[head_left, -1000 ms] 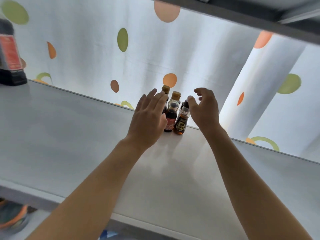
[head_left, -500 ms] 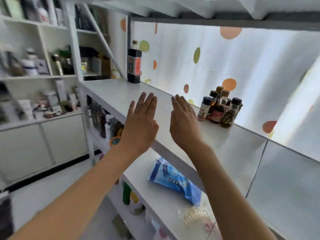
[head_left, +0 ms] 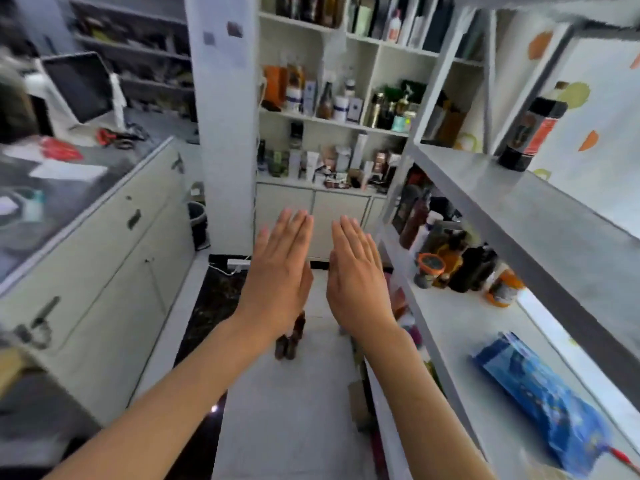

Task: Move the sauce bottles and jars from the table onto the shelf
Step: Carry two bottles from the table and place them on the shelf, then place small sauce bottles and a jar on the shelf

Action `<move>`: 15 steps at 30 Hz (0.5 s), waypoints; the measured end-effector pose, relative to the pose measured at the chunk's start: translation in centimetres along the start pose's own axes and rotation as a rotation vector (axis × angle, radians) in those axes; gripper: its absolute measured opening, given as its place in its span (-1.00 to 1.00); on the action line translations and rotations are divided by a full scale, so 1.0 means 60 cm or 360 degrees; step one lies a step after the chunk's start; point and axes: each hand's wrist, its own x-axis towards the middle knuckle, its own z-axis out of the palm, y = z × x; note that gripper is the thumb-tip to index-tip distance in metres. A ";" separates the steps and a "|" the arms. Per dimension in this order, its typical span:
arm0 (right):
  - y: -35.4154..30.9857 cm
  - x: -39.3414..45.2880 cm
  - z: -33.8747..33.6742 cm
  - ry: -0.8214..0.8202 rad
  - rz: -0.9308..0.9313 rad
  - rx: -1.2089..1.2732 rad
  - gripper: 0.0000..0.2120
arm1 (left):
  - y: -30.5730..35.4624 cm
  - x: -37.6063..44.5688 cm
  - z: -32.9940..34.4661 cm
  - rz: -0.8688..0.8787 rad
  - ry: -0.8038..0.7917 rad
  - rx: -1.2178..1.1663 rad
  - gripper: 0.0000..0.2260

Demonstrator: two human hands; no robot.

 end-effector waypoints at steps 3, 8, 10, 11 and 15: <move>-0.085 0.011 0.058 -0.0028 -0.0098 0.0080 -0.49 | -0.079 -0.050 -0.064 -0.0140 0.0030 0.0089 -0.39; -0.310 0.011 0.201 -0.0202 -0.0339 0.0361 -0.45 | -0.268 -0.200 -0.208 -0.0571 0.0123 0.0263 -0.41; -0.394 -0.007 0.249 -0.0279 -0.0426 0.0423 -0.45 | -0.324 -0.268 -0.261 -0.0777 0.0130 0.0315 -0.39; -0.436 -0.017 0.269 -0.0331 -0.0463 0.0458 -0.44 | -0.350 -0.300 -0.287 -0.0856 0.0140 0.0346 -0.39; -0.581 -0.048 0.338 -0.0471 -0.0661 0.0563 -0.42 | -0.427 -0.402 -0.367 -0.1071 0.0235 0.0380 -0.41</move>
